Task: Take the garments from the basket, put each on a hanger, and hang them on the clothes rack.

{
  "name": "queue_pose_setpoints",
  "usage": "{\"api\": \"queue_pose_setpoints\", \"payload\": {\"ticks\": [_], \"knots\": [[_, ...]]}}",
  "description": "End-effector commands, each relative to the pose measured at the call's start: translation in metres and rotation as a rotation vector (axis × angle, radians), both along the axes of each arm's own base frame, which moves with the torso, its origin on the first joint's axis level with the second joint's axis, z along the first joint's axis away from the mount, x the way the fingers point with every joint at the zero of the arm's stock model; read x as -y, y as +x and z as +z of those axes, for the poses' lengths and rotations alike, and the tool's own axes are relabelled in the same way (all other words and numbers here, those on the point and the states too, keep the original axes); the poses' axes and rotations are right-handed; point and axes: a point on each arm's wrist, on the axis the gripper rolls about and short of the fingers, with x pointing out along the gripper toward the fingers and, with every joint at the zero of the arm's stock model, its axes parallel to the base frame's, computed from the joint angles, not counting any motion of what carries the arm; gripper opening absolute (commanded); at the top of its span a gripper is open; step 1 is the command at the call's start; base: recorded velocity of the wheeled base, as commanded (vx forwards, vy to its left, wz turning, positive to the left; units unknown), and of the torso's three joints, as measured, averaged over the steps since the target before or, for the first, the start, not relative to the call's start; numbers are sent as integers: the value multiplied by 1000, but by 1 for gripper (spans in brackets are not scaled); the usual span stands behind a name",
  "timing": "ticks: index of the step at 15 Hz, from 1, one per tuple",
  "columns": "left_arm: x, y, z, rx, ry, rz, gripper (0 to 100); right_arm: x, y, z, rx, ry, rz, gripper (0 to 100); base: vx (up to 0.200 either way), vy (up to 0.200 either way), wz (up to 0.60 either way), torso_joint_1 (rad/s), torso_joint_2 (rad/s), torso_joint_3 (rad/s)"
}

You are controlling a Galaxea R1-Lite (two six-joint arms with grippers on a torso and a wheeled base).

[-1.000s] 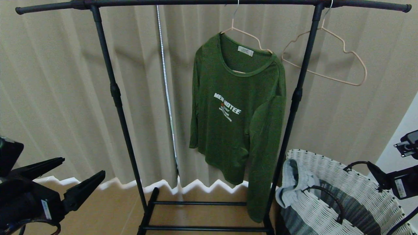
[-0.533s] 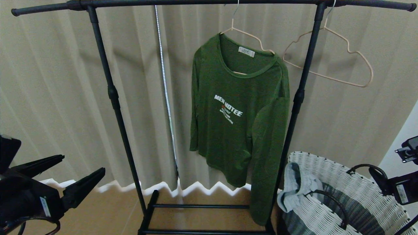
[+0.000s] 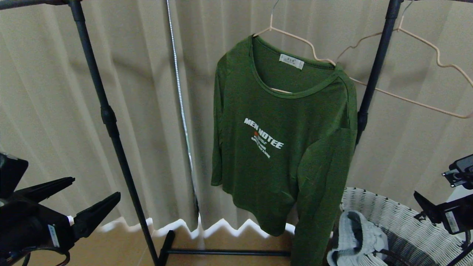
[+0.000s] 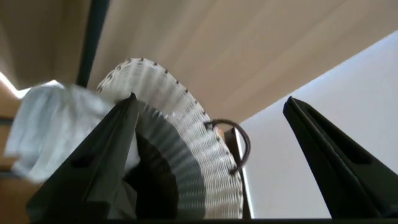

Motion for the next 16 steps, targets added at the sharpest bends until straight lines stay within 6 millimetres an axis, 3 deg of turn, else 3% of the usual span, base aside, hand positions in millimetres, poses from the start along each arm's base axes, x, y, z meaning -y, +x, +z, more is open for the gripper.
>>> {"api": "queue_pose_setpoints", "payload": {"ticks": [1, 6, 13, 16], "knots": [[1, 0, -1, -4, 3, -8, 100, 0, -1, -2, -10, 3, 16, 100, 0, 0, 0, 0, 0, 0], [2, -1, -2, -6, 3, -20, 100, -3, 0, -17, -136, 8, 98, 100, 0, 0, 0, 0, 0, 0], [2, -2, -1, 1, 0, -18, 100, -12, 21, -48, -335, 20, 170, 100, 0, 0, 0, 0, 0, 0], [2, -3, -1, 4, -1, -17, 100, -26, 24, -58, -393, 50, 244, 100, 0, 0, 0, 0, 0, 0]]}}
